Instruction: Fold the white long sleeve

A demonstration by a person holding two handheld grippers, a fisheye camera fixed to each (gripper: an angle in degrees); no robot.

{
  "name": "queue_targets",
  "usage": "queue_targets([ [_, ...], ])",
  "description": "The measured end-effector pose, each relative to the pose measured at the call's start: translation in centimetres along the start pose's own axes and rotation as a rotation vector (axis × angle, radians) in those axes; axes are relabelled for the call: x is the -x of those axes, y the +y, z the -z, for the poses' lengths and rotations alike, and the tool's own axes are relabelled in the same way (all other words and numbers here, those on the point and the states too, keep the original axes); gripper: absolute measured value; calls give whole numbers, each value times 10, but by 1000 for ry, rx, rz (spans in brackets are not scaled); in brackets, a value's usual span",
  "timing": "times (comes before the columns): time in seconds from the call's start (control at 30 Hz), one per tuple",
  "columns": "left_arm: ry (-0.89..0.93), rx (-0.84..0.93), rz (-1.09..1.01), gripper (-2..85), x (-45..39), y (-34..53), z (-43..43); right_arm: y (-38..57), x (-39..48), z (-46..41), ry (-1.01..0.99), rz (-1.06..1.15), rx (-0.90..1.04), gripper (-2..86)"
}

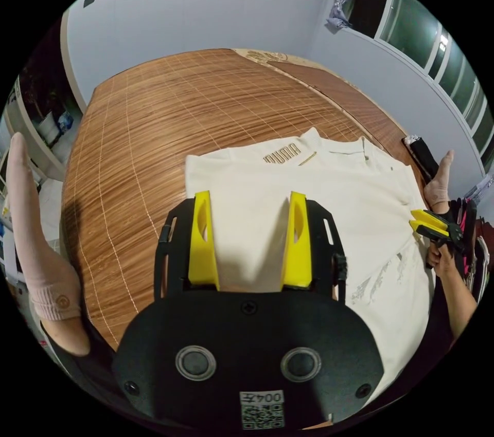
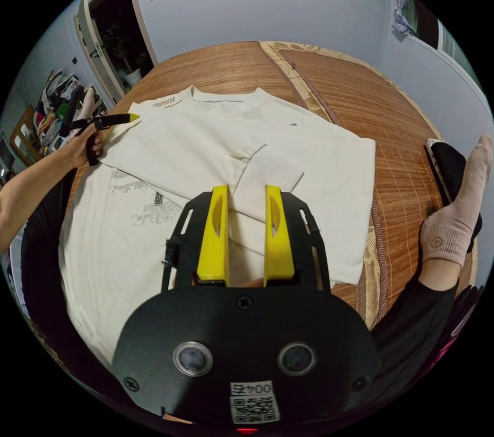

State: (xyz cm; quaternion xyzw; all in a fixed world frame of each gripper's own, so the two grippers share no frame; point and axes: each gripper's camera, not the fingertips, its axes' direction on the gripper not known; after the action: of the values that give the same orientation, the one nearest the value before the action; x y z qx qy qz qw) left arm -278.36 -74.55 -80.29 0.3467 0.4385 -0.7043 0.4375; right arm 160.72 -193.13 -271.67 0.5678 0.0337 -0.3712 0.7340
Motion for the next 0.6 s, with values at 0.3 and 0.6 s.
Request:
queue_targets([
  [0.3,-92,-22,-31,187,-63,13,32,0,1,0,3,-2,1,112],
  [0.6,-131,31,-43,155,-94,46,1,1,1,0,9,0,0,112],
])
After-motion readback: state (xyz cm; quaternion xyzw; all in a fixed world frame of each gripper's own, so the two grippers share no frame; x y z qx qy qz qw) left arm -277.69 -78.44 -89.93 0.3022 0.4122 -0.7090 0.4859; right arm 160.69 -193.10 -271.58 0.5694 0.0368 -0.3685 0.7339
